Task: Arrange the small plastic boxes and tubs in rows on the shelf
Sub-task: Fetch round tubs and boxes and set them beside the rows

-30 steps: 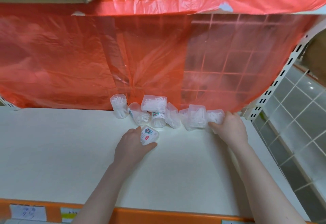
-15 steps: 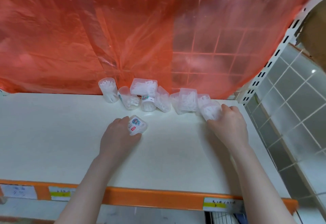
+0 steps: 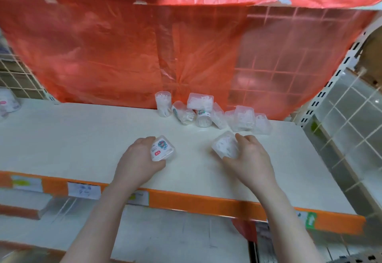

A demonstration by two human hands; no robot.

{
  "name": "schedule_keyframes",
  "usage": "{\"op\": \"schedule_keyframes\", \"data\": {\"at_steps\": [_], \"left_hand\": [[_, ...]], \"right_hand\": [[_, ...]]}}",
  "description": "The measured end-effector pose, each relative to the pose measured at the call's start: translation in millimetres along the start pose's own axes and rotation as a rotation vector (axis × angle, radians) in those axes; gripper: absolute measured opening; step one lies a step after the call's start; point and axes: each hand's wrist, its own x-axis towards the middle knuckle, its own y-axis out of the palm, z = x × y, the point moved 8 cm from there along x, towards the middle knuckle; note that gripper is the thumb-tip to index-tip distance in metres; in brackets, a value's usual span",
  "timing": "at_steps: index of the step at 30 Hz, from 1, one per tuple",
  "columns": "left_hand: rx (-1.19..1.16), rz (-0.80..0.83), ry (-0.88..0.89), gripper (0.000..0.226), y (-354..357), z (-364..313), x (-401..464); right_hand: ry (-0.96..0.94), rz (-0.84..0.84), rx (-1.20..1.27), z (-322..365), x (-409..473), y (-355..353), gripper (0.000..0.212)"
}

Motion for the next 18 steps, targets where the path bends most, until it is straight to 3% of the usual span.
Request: {"op": "schedule_keyframes", "data": {"at_steps": [7, 14, 18], "left_hand": [[-0.009, -0.103, -0.092, 0.03, -107.5, 124.5, -74.0], [0.06, -0.205, -0.253, 0.034, -214.3, 273.0, -169.7], [0.084, -0.299, -0.332, 0.036, -263.7, 342.2, -208.1]], "right_hand": [[-0.206, 0.046, 0.046, 160.8, -53.5, 53.4, 0.035], [-0.379, 0.136, 0.125, 327.5, -119.5, 129.9, 0.038], [-0.471, 0.198, 0.159, 409.2, -142.5, 161.9, 0.028]]}}
